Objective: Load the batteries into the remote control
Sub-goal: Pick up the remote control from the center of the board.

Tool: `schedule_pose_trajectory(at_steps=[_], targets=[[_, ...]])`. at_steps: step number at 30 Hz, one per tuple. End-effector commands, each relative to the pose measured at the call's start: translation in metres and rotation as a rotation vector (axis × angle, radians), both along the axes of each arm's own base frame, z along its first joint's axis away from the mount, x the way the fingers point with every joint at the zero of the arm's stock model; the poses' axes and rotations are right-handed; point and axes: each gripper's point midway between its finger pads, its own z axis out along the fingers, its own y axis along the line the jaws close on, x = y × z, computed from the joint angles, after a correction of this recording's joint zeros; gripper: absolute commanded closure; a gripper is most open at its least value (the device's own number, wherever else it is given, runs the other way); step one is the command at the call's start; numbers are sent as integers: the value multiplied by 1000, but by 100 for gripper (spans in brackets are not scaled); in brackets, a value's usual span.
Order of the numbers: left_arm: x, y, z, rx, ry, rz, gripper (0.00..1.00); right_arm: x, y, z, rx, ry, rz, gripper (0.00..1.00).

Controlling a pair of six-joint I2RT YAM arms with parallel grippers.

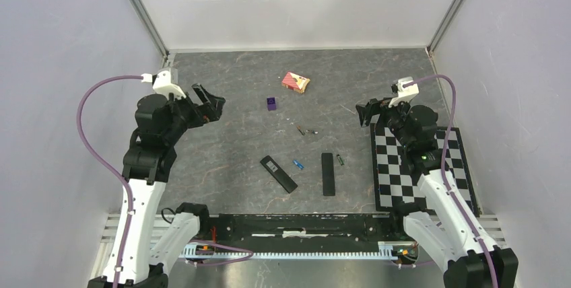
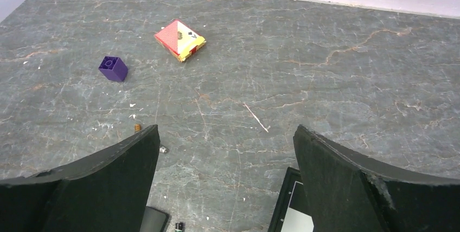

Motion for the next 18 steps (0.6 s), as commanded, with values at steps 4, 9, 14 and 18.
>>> schedule_pose_trajectory(at_steps=[4, 9, 14, 18], targets=[[-14, -22, 23, -15, -107, -149, 0, -9, 17, -1, 31, 12, 99, 2], [-29, -59, 28, -139, -153, -354, 0, -19, 41, -14, 97, 56, 207, 2], [-41, -96, 22, -324, -119, -580, 0, -35, 76, -38, 119, 121, 289, 2], [-29, -90, -8, -371, -32, -485, 0, -52, 102, -72, 79, 237, 309, 1]])
